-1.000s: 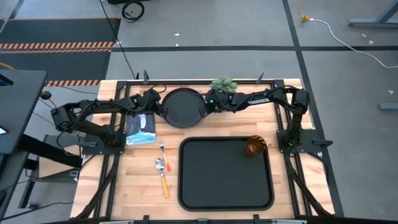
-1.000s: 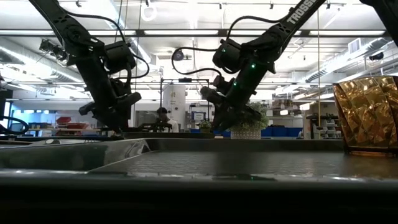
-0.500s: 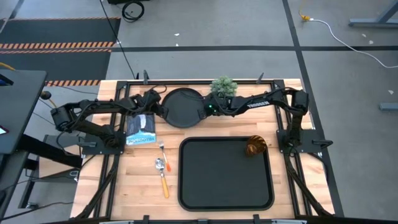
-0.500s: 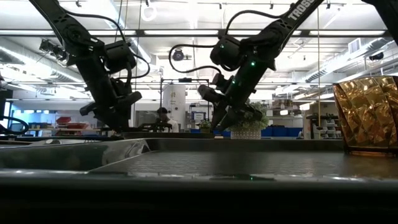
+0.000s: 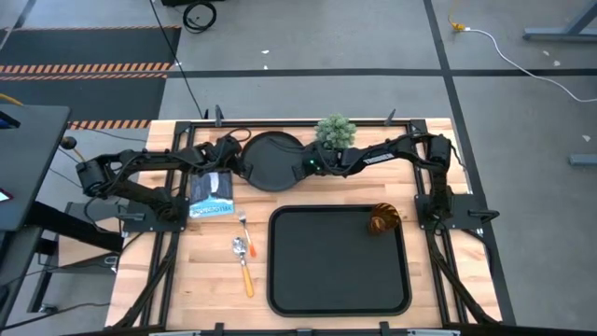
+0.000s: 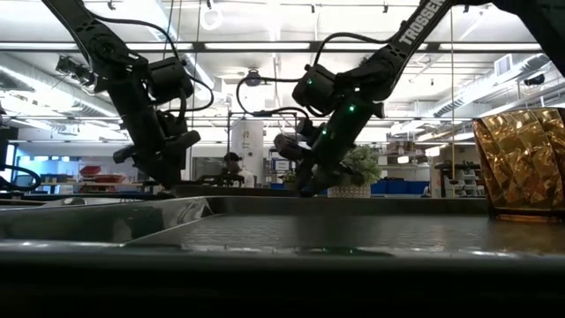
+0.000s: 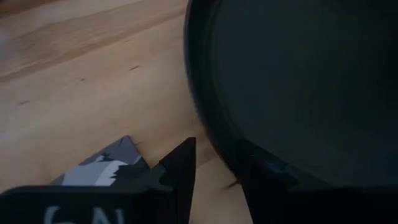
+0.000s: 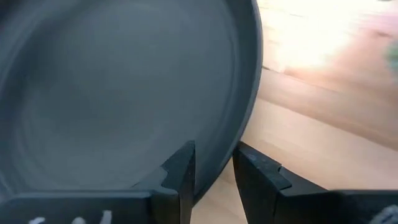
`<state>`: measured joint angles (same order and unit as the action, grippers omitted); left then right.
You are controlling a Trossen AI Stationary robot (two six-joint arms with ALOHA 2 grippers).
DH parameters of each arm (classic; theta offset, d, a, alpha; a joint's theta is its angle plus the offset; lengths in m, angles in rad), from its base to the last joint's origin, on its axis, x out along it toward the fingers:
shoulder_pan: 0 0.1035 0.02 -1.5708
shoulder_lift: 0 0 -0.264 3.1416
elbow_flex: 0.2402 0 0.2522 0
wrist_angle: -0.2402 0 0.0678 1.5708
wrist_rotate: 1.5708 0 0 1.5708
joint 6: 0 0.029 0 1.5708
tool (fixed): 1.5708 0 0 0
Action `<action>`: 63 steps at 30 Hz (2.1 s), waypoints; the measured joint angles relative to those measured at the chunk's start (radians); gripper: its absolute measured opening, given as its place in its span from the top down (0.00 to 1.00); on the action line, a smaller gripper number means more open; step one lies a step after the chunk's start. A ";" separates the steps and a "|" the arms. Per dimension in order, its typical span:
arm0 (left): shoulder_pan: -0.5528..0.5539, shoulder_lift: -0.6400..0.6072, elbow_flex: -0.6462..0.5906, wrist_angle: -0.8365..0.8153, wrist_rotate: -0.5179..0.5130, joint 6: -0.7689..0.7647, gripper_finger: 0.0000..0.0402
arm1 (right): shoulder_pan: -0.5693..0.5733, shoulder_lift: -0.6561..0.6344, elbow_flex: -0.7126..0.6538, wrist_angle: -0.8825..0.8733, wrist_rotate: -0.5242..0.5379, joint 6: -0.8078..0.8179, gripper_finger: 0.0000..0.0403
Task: Pick and place plate/cup/fork/spoon on tray
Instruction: Put the black plate on the black tray
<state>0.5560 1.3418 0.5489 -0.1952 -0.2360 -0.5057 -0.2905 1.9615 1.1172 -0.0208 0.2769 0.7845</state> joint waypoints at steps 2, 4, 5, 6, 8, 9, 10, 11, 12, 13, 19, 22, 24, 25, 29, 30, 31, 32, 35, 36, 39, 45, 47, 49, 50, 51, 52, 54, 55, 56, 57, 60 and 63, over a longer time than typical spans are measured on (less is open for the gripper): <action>0.000 0.000 0.000 -0.009 0.001 0.002 0.69 | 0.000 0.002 0.000 0.007 -0.010 -0.002 0.72; 0.000 0.000 0.000 -0.012 0.000 0.014 0.69 | 0.000 0.002 0.000 0.010 -0.010 -0.015 0.72; 0.000 0.000 0.000 -0.012 0.001 0.019 0.69 | -0.001 0.001 0.000 0.011 -0.010 -0.022 0.72; 0.000 0.000 0.000 -0.011 0.000 0.020 0.69 | -0.002 -0.002 0.000 0.010 -0.010 -0.026 0.72; 0.000 0.000 0.000 -0.010 0.000 0.021 0.70 | -0.002 -0.004 -0.001 0.016 -0.010 -0.027 0.72; 0.000 0.000 0.000 -0.008 0.000 0.025 0.70 | -0.002 -0.004 -0.001 0.018 -0.012 -0.028 0.72; 0.000 0.000 0.000 -0.006 0.000 0.027 0.71 | -0.002 -0.004 -0.001 0.020 -0.015 -0.028 0.73; 0.000 0.000 0.000 -0.005 0.000 0.028 0.72 | -0.002 -0.004 -0.001 0.022 -0.017 -0.028 0.74; 0.000 0.000 0.000 -0.006 0.000 0.028 0.74 | -0.002 -0.004 -0.001 0.023 -0.017 -0.028 0.75; 0.000 0.000 0.000 -0.006 0.000 0.028 0.75 | -0.002 -0.004 -0.001 0.023 -0.017 -0.031 0.76; 0.001 0.000 -0.001 -0.025 0.003 0.030 0.85 | -0.002 -0.004 0.000 0.037 -0.023 -0.052 0.86; 0.001 0.000 -0.001 -0.035 -0.005 0.019 0.86 | -0.002 -0.004 0.000 0.038 -0.033 -0.051 0.89; 0.001 0.000 -0.001 -0.031 -0.009 0.019 0.84 | -0.003 -0.005 0.000 0.041 -0.032 -0.051 0.91; 0.001 0.000 -0.001 -0.032 -0.005 0.020 0.82 | -0.003 -0.005 0.000 0.040 -0.032 -0.051 0.91; 0.000 0.000 -0.001 -0.034 0.018 0.020 0.79 | -0.002 -0.005 0.000 0.037 -0.037 -0.052 0.91; 0.000 0.000 -0.001 -0.034 0.019 0.020 0.80 | -0.002 -0.005 0.000 0.037 -0.037 -0.052 0.92; 0.000 0.000 -0.001 -0.033 0.021 0.020 0.81 | -0.002 -0.005 0.000 0.037 -0.037 -0.053 0.92; 0.000 0.000 -0.001 -0.032 0.023 0.020 0.84 | -0.002 -0.005 0.000 0.037 -0.037 -0.053 0.92; 0.000 0.000 -0.001 -0.030 0.021 0.021 0.91 | -0.006 -0.005 0.008 0.029 -0.047 -0.058 0.92; 0.000 0.000 -0.001 -0.025 0.017 0.017 0.94 | -0.007 -0.005 0.011 0.029 -0.055 -0.059 0.92; 0.002 0.000 0.000 -0.012 0.011 0.016 0.97 | -0.008 -0.006 0.028 0.012 -0.068 -0.068 0.92; 0.002 0.000 0.027 -0.024 0.032 0.047 0.94 | -0.008 -0.017 0.083 -0.114 -0.078 -0.086 0.92; 0.002 0.000 0.036 -0.032 0.036 0.051 0.95 | -0.008 -0.019 0.096 -0.149 -0.084 -0.087 0.92; 0.001 0.000 0.039 -0.028 0.045 0.053 0.96 | -0.007 -0.023 0.100 -0.178 -0.094 -0.089 0.90; 0.001 0.000 0.039 -0.028 0.046 0.057 0.96 | -0.007 -0.024 0.100 -0.183 -0.099 -0.091 0.89; 0.001 0.000 0.039 -0.029 0.047 0.063 0.96 | -0.009 -0.024 0.100 -0.184 -0.104 -0.093 0.87; 0.000 0.000 0.039 -0.028 0.051 0.064 0.96 | -0.010 -0.024 0.100 -0.188 -0.114 -0.096 0.86; -0.002 0.000 0.039 -0.028 0.062 0.066 0.96 | -0.010 -0.024 0.100 -0.189 -0.137 -0.108 0.82; -0.003 0.000 0.039 -0.024 0.072 0.068 0.97 | -0.010 -0.024 0.101 -0.183 -0.144 -0.114 0.80; -0.003 0.000 0.040 -0.021 0.084 0.071 0.97 | -0.010 -0.024 0.102 -0.180 -0.149 -0.120 0.78; -0.004 0.000 0.040 -0.020 0.095 0.076 0.97 | -0.010 -0.025 0.103 -0.174 -0.154 -0.123 0.76; 0.001 0.000 0.040 -0.013 0.130 0.092 0.97 | -0.013 -0.032 0.105 -0.177 -0.166 -0.132 0.71; 0.017 0.000 0.040 0.012 0.149 0.094 0.97 | -0.018 -0.046 0.105 -0.180 -0.170 -0.143 0.68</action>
<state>0.5728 1.3418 0.5892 -0.1829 -0.0875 -0.4116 -0.3082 1.9151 1.2221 -0.2012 0.1068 0.6411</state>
